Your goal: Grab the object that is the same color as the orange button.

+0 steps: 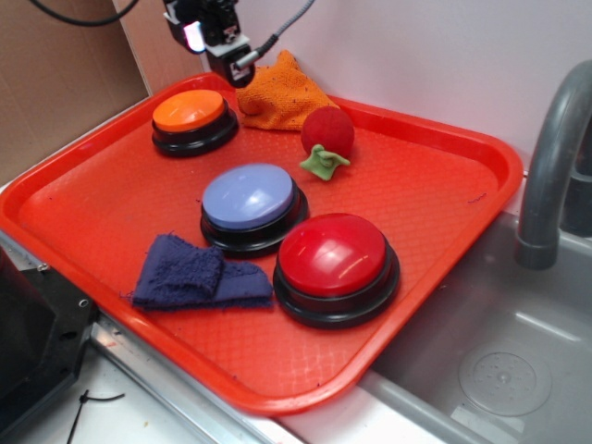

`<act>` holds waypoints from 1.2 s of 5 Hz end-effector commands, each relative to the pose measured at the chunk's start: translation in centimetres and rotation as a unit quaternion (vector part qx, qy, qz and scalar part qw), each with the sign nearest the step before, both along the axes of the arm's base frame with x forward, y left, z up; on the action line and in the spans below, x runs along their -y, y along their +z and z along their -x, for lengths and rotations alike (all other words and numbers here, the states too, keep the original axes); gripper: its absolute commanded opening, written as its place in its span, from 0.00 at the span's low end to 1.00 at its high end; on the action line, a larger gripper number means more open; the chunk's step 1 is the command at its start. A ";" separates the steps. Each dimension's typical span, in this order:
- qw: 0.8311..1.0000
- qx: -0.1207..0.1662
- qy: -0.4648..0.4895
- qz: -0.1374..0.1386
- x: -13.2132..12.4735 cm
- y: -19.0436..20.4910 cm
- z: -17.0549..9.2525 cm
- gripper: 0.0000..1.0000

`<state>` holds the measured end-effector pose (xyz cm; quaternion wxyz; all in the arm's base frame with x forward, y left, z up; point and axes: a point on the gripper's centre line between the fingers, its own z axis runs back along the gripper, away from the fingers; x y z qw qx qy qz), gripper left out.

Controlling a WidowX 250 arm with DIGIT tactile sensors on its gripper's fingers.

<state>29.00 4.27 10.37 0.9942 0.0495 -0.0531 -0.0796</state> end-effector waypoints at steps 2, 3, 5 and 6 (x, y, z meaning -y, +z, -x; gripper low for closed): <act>0.998 0.027 0.045 -0.042 -1.2 -3.7 -6.3 1.00; 0.997 0.017 0.045 -0.067 -1.9 -4.4 -6.8 1.00; 0.997 0.001 0.046 -0.058 -1.9 -5.6 -6.8 0.08; 0.997 0.001 0.046 -0.058 -1.8 -5.6 -6.7 0.00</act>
